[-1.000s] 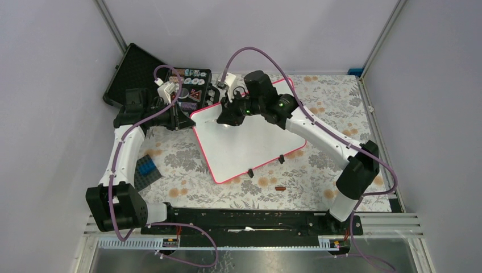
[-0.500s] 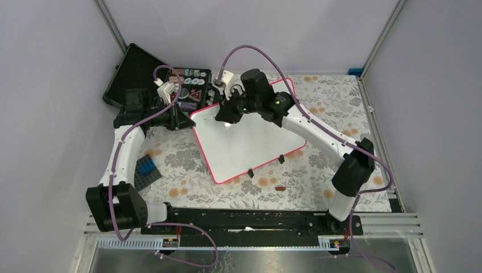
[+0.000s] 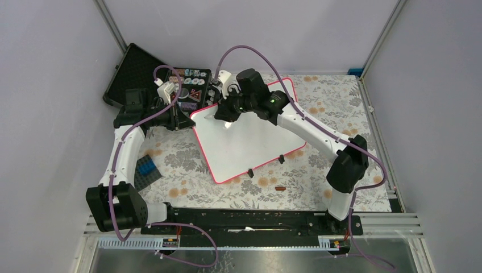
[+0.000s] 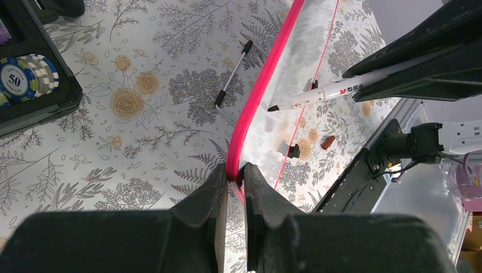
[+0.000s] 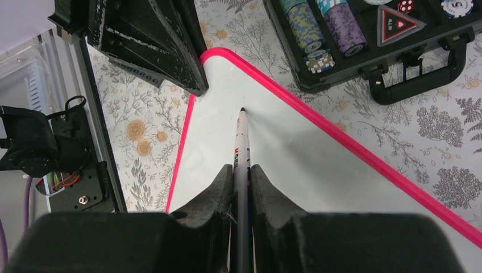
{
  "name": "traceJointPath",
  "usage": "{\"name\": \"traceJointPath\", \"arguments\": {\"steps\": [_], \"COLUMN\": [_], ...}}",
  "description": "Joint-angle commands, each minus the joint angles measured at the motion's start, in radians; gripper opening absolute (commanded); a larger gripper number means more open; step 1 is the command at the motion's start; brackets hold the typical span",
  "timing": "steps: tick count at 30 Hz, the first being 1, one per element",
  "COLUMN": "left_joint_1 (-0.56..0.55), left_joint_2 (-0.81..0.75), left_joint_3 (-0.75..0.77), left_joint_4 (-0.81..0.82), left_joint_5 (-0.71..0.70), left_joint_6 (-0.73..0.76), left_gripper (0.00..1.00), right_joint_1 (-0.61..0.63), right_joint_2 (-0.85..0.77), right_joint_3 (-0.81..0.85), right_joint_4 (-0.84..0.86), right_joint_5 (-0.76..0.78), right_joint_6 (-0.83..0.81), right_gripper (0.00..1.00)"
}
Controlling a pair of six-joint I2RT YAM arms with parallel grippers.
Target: Write a sentence on the whiteboard
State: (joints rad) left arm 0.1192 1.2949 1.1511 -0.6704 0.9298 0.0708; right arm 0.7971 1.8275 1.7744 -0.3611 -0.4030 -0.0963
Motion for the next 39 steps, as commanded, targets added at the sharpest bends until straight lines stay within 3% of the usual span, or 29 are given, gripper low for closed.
{"name": "traceJointPath", "arguments": {"steps": [1, 17, 39], "left_joint_1": [0.003, 0.003, 0.003], "left_joint_2": [-0.035, -0.037, -0.04], "left_joint_3": [-0.005, -0.003, -0.003], "left_joint_4": [0.071, 0.072, 0.072], "left_joint_5": [-0.005, -0.005, -0.018], "left_joint_6": [0.027, 0.03, 0.028], "left_gripper": [0.0, 0.0, 0.0], "right_joint_1": [0.012, 0.043, 0.047], "right_joint_2": [0.018, 0.066, -0.036], "right_joint_3": [0.077, 0.125, -0.024], "right_joint_4": [0.005, -0.041, -0.039], "right_joint_5": [0.026, 0.015, 0.105], "right_joint_6": [0.005, -0.021, -0.089], "right_gripper": [0.0, 0.0, 0.0]}}
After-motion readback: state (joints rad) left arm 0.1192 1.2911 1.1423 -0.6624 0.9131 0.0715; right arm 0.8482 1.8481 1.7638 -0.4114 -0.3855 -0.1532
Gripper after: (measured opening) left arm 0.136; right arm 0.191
